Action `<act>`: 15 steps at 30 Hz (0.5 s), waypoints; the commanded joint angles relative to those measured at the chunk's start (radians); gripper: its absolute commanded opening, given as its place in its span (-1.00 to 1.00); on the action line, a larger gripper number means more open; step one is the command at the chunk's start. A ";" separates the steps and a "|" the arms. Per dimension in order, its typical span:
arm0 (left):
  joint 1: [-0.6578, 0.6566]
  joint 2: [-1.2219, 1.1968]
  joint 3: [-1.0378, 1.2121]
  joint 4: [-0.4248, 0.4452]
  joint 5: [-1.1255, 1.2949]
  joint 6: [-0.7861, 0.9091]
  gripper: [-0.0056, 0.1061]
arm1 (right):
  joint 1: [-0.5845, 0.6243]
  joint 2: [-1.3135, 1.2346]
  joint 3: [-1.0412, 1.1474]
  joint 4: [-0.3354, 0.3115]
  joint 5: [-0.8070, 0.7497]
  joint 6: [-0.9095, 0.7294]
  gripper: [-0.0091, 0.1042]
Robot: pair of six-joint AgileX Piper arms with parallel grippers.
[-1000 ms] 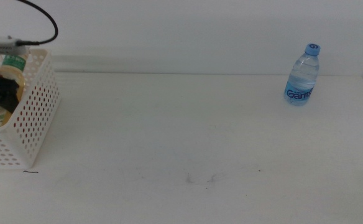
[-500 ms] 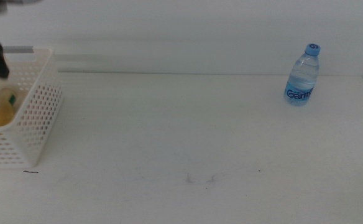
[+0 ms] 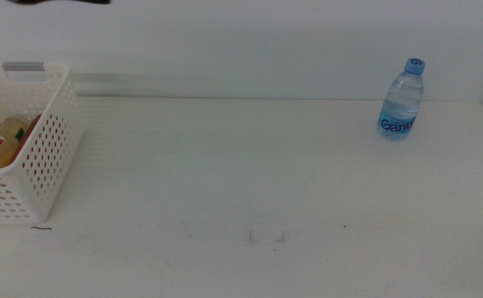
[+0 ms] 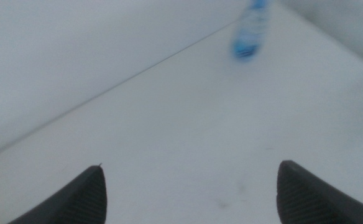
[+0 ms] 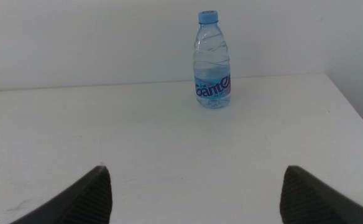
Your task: Use arms to grab the bottles and put them into the dustbin to the left of the table.
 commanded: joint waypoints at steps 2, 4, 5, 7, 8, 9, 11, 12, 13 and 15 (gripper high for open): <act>-0.114 -0.091 0.016 0.006 0.004 0.003 0.78 | -0.006 -0.005 0.003 -0.005 -0.010 -0.001 0.74; -0.148 -0.116 0.016 0.008 0.004 0.007 0.78 | -0.006 -0.005 0.003 -0.005 -0.010 -0.001 0.74; -0.158 -0.125 0.016 0.008 0.004 0.009 0.78 | -0.006 -0.005 0.003 -0.005 -0.010 -0.001 0.74; -0.160 -0.139 0.016 -0.004 0.004 0.009 0.78 | -0.006 -0.005 0.003 -0.005 -0.010 -0.001 0.74; -0.160 -0.146 0.016 -0.010 0.004 0.009 0.78 | -0.006 -0.005 0.003 -0.005 -0.010 -0.001 0.74; -0.160 -0.152 0.016 -0.012 0.004 0.009 0.78 | -0.006 -0.005 0.003 -0.005 -0.010 -0.001 0.74; -0.160 -0.163 0.016 -0.013 0.004 0.009 0.78 | -0.006 -0.005 0.003 -0.005 -0.010 -0.001 0.74; -0.160 -0.165 0.016 -0.011 0.004 0.009 0.78 | -0.006 -0.005 0.003 -0.005 -0.010 -0.001 0.74; -0.160 -0.165 0.016 -0.011 0.004 0.009 0.78 | -0.006 -0.005 0.003 -0.005 -0.010 -0.001 0.74; -0.160 -0.165 0.016 -0.011 0.004 0.009 0.78 | -0.006 -0.005 0.003 -0.005 -0.010 -0.001 0.74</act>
